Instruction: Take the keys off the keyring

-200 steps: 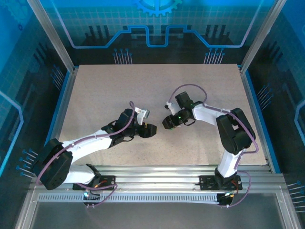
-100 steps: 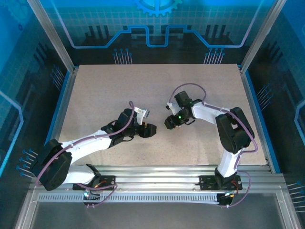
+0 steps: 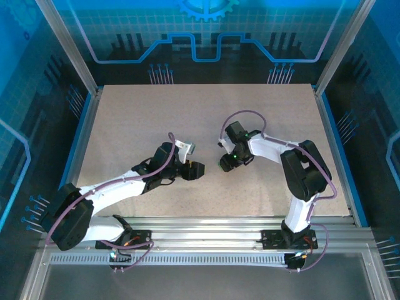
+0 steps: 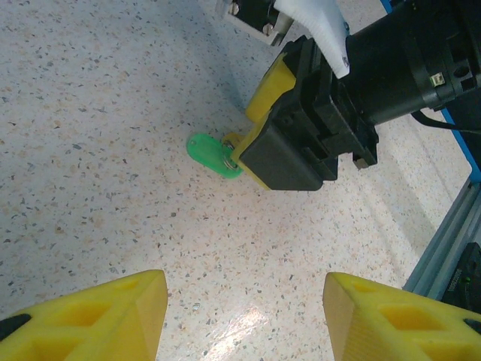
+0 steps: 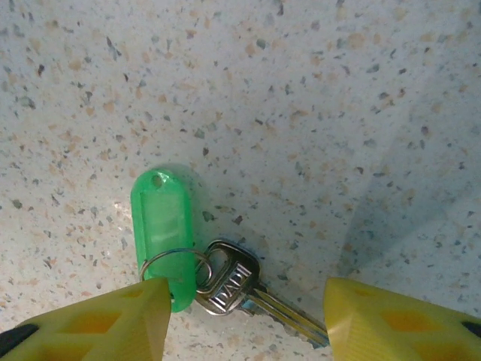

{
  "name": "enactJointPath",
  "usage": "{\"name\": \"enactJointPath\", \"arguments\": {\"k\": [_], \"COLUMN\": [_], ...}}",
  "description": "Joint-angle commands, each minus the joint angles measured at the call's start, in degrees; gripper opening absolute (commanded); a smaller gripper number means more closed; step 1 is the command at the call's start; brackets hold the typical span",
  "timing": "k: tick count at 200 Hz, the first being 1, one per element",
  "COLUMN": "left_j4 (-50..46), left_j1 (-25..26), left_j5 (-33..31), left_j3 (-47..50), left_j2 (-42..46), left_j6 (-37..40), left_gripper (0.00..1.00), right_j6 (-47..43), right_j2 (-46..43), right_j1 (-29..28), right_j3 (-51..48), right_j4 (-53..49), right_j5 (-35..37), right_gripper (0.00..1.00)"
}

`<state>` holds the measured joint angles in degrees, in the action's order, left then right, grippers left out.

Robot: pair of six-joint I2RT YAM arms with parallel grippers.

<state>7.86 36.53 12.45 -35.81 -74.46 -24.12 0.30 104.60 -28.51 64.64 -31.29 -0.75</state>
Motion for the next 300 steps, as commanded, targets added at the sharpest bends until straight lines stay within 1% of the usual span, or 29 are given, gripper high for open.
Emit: {"name": "enactJointPath", "arguments": {"k": [1, 27, 45, 57, 86, 92, 103, 127, 160, 175, 187, 234, 268, 284, 300], "left_j4": [0.21, 0.40, 0.83, 1.01, 1.11, 1.04, 0.77, 0.16, 0.40, 0.88, 1.19, 1.46, 1.46, 1.47, 1.11], "left_j1": [-0.52, -0.54, -0.60, -0.61, -0.59, -0.61, -0.64, -0.66, -0.65, -0.67, -0.65, -0.59, -0.65, -0.63, -0.67], "left_j5": [0.93, 0.93, 0.82, 0.92, 1.00, 0.67, 0.52, 0.22, 0.10, 0.04, 0.22, 0.53, 0.34, 0.35, 0.16], "left_j3": [0.74, 0.83, 1.08, 0.94, 1.13, 1.26, 1.49, 1.71, 1.80, 1.75, 1.65, 1.34, 1.78, 2.06, 2.15], "left_j2": [1.24, 1.00, 0.90, 0.67, 1.18, 1.39, 1.81, 2.43, 2.52, 2.14, 1.71, 1.26, 1.79, 2.28, 2.69], "left_j6": [-0.37, -0.66, -0.69, -0.67, -1.19, -1.18, -1.04, -0.85, -0.94, -1.00, -1.18, -1.28, -1.52, -1.51, -1.46], "left_gripper": [0.58, 0.58, 0.58, 0.58, 0.58, 0.58, 0.58, 0.58, 0.58, 0.58, 0.58, 0.58, 0.58, 0.58, 0.58], "right_j6": [-1.46, -2.00, -1.96, -2.05, -1.93, -1.65, -1.02, 0.99, 9.36, 13.76, 16.89, 26.60, 32.26, 34.27, 36.01], "right_j2": [2.11, 2.54, 3.25, 4.23, 6.33, 6.55, 6.75, 7.29, 5.75, 5.14, 5.16, 5.29, 6.01, 6.58, 6.35], "right_j1": [-1.32, -2.38, -2.51, -2.76, -3.67, -3.76, -3.83, -3.40, -2.03, -2.42, -2.72, -7.02, -9.52, -9.75, -9.93], "right_j3": [2.13, 2.46, 3.41, 4.61, 6.84, 7.06, 7.00, 6.99, 5.24, 3.93, 2.98, 3.07, 5.28, 5.80, 5.34], "right_j4": [-2.66, -2.99, -3.20, -3.71, -4.48, -4.41, -3.70, -3.08, -1.39, -0.94, -0.03, 1.74, 3.54, 4.46, 6.63], "right_j5": [2.50, 2.43, 1.05, 0.75, -1.85, -2.43, -3.41, -5.05, -5.92, -4.65, -5.12, 1.07, 3.69, 3.18, 1.15], "right_gripper": [0.55, 0.56, 0.55, 0.51, 0.49, 0.47, 0.46, 0.39, 0.38, 0.38, 0.38, 0.39, 0.39, 0.39, 0.39]}}
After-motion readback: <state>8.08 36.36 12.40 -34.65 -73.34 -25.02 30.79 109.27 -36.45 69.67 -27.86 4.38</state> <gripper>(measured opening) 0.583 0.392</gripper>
